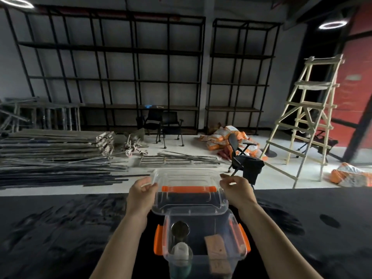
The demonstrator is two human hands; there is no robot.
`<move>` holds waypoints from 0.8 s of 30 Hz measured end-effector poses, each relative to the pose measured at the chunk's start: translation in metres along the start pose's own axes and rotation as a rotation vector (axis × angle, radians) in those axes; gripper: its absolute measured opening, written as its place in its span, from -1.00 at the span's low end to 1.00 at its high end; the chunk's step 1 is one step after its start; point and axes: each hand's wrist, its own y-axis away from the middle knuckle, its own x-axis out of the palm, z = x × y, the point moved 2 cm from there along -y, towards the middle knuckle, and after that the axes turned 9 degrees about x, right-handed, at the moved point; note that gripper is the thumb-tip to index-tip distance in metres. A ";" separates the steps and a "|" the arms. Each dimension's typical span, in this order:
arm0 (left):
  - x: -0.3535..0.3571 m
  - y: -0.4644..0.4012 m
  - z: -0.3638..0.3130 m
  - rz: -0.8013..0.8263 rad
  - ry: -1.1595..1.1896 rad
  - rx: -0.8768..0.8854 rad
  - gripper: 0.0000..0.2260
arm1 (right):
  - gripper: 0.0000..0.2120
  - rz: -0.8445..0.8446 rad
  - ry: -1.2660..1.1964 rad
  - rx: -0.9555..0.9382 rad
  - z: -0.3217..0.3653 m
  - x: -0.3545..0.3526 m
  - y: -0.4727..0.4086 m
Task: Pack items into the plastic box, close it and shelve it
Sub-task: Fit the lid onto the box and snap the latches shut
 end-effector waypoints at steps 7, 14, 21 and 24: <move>0.016 0.004 0.007 0.079 0.083 0.009 -0.65 | -0.85 -0.051 -0.003 -0.007 -0.013 -0.014 -0.004; 0.004 0.001 0.010 0.057 0.488 0.019 -0.68 | -0.53 0.092 -0.619 0.177 -0.017 -0.024 -0.013; 0.008 0.008 0.013 -0.013 0.407 0.047 -0.63 | -0.61 0.036 -0.377 0.100 -0.014 -0.017 0.003; 0.009 0.016 0.021 -0.011 0.294 0.075 -0.56 | -0.57 -0.042 -0.160 0.038 -0.021 -0.011 0.009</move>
